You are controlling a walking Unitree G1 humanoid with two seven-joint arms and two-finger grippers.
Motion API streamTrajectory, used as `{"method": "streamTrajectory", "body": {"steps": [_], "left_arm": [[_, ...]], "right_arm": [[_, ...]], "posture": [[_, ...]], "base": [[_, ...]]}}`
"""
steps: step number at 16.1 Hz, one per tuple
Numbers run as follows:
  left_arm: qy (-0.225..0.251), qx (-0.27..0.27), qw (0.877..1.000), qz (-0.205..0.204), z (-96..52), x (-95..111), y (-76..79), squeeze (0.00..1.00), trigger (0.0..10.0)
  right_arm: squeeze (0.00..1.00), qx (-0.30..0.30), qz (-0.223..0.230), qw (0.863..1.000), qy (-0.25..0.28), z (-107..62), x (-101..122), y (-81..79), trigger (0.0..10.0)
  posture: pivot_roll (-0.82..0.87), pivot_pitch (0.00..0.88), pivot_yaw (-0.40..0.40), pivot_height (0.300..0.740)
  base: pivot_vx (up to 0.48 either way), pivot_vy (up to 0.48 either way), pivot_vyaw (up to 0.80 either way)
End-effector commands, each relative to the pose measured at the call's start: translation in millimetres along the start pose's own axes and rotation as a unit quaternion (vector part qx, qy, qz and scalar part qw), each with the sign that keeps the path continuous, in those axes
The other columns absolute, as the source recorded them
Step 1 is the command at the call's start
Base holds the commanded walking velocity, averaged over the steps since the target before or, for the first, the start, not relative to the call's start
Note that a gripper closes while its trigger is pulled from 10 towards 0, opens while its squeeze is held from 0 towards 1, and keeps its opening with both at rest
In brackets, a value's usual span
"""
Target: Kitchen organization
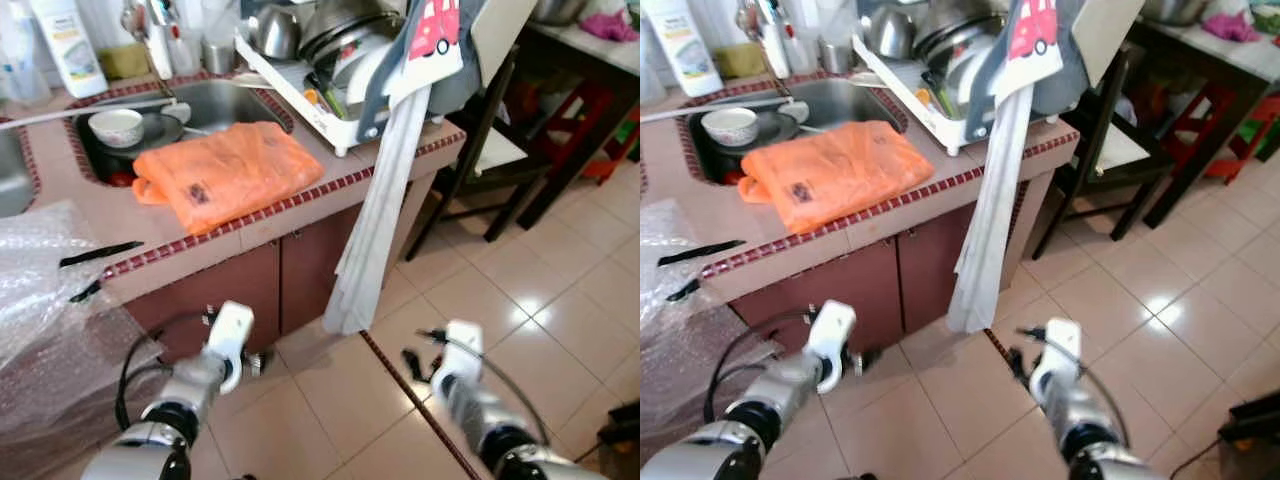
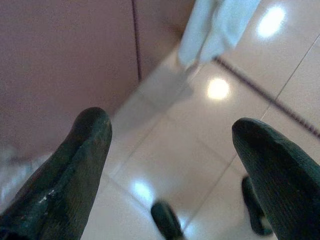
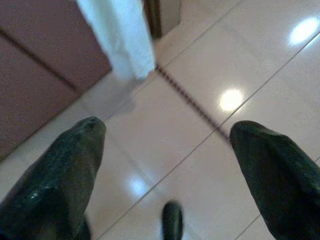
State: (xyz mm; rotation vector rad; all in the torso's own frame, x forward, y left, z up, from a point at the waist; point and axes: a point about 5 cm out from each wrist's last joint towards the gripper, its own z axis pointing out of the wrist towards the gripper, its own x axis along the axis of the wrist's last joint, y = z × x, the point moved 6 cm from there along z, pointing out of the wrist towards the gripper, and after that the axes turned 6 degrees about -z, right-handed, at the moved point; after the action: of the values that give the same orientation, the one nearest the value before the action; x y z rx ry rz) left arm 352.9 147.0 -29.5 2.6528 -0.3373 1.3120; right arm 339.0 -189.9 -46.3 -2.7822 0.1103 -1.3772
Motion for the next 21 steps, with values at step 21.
{"method": "streamTrajectory", "body": {"steps": [21], "left_arm": [[0.249,0.05,0.967,0.027,-128.9,36,-20.1,0.0,10.0]], "right_arm": [[0.0,-0.032,-0.063,0.962,0.265,-135.4,88,10.2,10.0]], "posture": [[0.02,0.156,-0.076,0.74]], "base": [[0.0,0.0,0.08]]}}
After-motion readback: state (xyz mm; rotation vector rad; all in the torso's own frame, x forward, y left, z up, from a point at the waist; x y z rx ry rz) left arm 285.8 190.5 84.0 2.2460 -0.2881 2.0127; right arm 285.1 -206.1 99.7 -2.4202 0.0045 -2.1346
